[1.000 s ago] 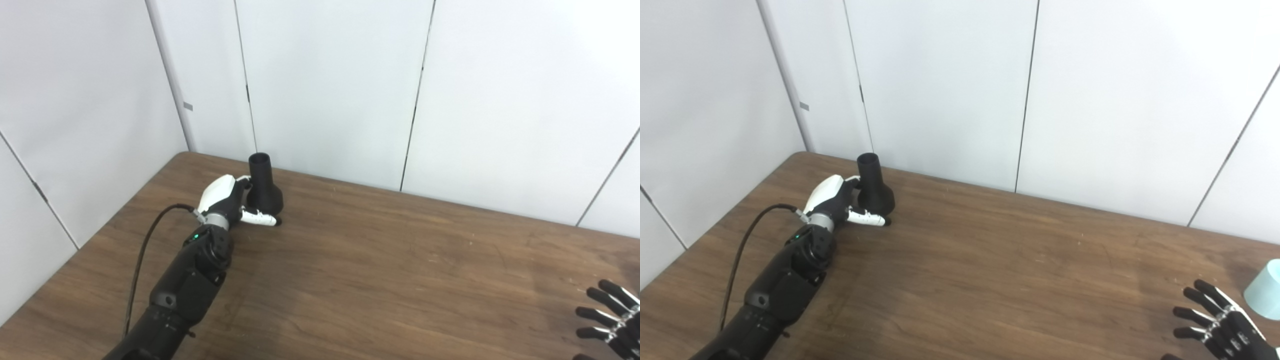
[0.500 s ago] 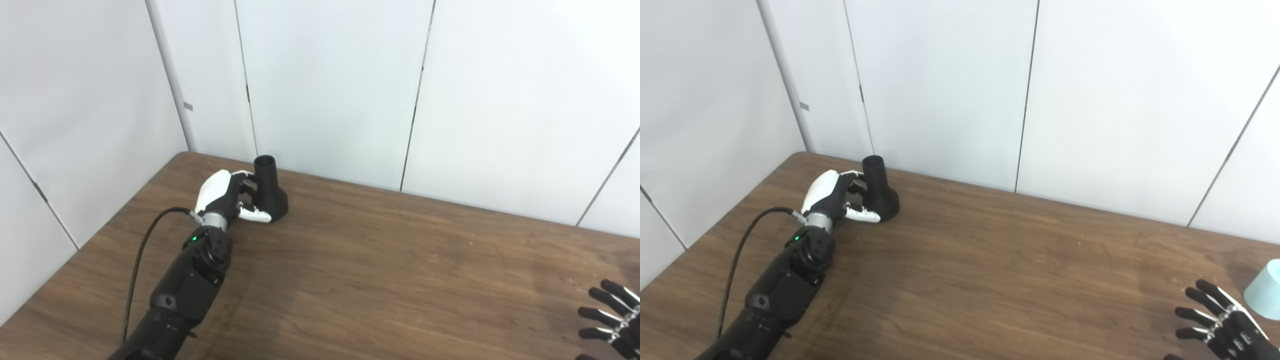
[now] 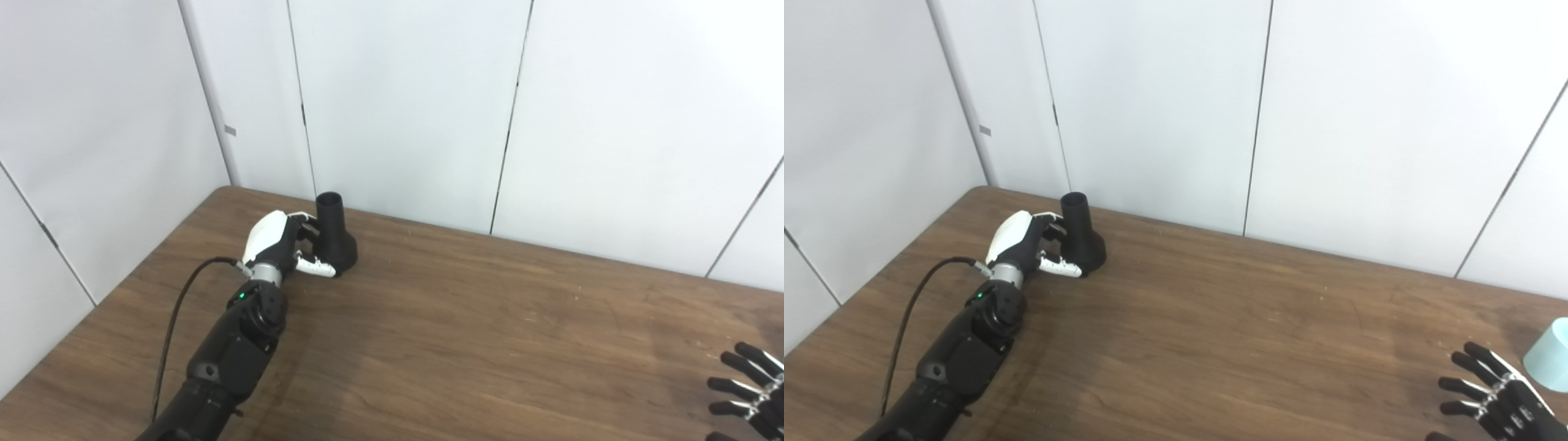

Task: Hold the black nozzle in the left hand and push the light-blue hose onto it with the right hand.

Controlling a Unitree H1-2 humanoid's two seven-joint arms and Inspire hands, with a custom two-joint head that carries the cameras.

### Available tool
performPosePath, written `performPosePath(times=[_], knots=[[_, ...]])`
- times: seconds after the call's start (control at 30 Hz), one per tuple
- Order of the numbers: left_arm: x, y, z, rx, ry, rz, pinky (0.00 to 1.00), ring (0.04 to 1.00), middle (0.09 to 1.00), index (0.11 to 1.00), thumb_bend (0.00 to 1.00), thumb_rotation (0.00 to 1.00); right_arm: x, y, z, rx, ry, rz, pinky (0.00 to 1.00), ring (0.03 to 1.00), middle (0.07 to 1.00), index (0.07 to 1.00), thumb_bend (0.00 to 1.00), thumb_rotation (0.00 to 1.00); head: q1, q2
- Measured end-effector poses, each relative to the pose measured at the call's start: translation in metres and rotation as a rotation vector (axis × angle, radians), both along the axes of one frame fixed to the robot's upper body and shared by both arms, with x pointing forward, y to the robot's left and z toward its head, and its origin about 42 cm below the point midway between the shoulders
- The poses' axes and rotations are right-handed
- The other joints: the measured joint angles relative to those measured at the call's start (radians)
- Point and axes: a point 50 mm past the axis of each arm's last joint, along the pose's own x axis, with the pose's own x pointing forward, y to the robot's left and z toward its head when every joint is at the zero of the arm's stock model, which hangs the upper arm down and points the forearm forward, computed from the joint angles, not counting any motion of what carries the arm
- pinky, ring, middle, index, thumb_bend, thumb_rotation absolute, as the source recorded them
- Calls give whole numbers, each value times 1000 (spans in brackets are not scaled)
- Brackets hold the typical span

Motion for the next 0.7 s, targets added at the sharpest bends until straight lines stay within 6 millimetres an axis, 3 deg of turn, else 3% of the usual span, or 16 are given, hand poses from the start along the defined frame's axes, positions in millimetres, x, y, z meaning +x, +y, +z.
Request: performPosePath(times=[0.2, 0.37, 0.7], knots=[[0, -1, -1, 7, 9, 1, 937, 761, 690, 650, 842, 101, 0, 1, 2, -1, -6, 2, 552, 683, 805, 820, 808, 157, 0, 0], [0, -2, -3, 9, 20, -2, 992, 841, 770, 705, 928, 181, 0, 1, 3, -1, -10, 2, 550, 682, 806, 821, 807, 154, 2, 3], [2, -5, -6, 2, 33, -1, 1000, 850, 767, 714, 989, 255, 0, 1, 3, -1, -10, 2, 544, 681, 803, 818, 812, 158, 3, 8]])
